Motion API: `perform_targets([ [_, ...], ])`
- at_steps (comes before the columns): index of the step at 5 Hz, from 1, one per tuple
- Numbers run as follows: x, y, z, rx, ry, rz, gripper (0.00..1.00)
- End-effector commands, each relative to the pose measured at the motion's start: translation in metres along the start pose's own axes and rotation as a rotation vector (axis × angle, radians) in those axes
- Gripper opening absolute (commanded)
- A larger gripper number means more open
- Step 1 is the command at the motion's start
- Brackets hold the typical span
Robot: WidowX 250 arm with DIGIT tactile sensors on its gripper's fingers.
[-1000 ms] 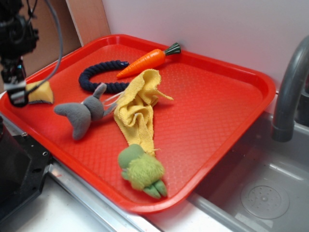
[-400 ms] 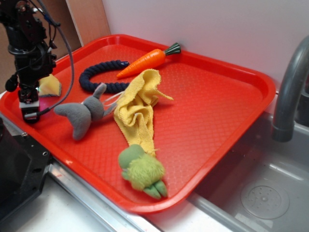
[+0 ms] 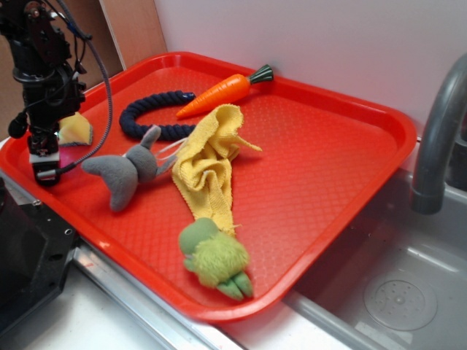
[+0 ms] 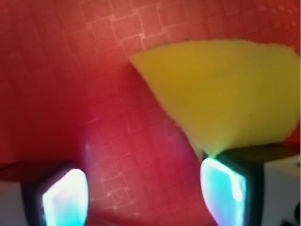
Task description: Grab the green sponge.
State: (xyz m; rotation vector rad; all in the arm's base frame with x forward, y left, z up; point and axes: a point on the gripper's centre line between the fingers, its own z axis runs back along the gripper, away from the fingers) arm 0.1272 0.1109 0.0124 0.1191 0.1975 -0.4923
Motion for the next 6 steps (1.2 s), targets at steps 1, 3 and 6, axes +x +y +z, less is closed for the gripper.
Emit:
perform_targets([
  [1, 0.0, 0.003, 0.054, 0.044, -0.108, -0.004, 1.0],
  [3, 0.002, 0.024, 0.075, 0.037, -0.137, 0.041, 1.0],
  [6, 0.043, 0.032, 0.015, 0.013, -0.08, -0.099, 1.0],
])
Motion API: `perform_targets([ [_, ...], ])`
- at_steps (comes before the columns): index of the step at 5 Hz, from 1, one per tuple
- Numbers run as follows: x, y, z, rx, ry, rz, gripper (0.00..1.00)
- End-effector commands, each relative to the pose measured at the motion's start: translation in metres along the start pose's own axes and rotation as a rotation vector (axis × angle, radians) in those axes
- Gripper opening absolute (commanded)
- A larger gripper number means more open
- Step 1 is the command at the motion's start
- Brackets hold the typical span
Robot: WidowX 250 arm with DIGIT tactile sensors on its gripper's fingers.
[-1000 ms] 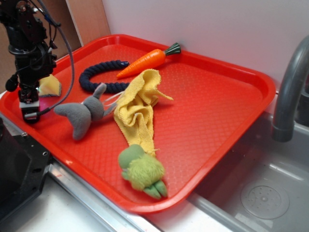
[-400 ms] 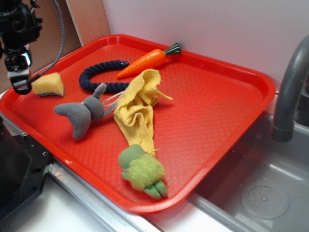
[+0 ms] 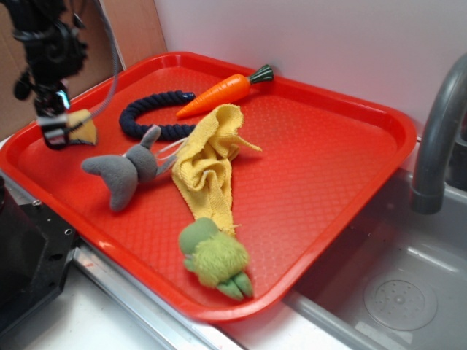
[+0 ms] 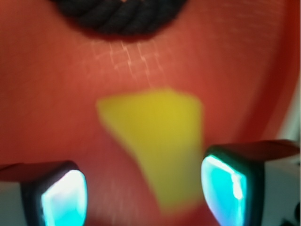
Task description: Grab the green sponge.
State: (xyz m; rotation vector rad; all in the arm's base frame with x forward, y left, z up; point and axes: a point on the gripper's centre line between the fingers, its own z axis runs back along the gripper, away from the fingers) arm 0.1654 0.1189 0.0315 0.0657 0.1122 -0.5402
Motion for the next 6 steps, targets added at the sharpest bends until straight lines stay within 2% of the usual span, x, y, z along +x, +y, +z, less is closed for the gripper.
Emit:
perform_targets([
  [1, 0.022, 0.0, -0.031, 0.04, 0.055, -0.056, 0.0],
  [2, 0.02, -0.001, -0.016, 0.049, 0.036, -0.031, 0.0],
  [3, 0.011, -0.006, 0.032, 0.094, -0.049, -0.019, 0.0],
  [4, -0.002, -0.02, 0.081, 0.132, -0.108, 0.039, 0.0],
  [5, -0.009, -0.026, 0.116, 0.132, -0.164, 0.106, 0.0],
  [6, -0.013, -0.023, 0.126, 0.048, -0.053, 0.343, 0.0],
])
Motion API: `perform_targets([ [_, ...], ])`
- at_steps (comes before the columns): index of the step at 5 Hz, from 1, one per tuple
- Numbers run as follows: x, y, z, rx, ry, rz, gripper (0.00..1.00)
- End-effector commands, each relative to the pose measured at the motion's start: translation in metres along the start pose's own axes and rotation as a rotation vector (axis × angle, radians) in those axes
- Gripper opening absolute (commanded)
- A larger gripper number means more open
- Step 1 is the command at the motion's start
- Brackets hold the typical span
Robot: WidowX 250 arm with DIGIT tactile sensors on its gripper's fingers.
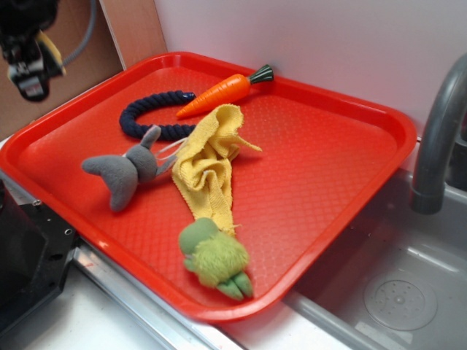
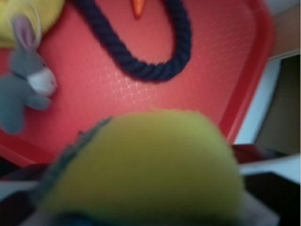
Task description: Grab the green sponge.
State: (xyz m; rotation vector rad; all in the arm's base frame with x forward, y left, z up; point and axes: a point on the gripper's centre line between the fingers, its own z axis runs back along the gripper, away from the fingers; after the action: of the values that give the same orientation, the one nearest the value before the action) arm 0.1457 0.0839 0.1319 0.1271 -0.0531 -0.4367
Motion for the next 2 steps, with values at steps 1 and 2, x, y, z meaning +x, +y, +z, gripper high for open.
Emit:
perform_targets([
  [1, -0.013, 0.023, 0.025, -0.098, 0.096, 0.48, 0.0],
  [2, -0.016, 0.034, 0.036, -0.14, 0.064, 0.733, 0.0],
])
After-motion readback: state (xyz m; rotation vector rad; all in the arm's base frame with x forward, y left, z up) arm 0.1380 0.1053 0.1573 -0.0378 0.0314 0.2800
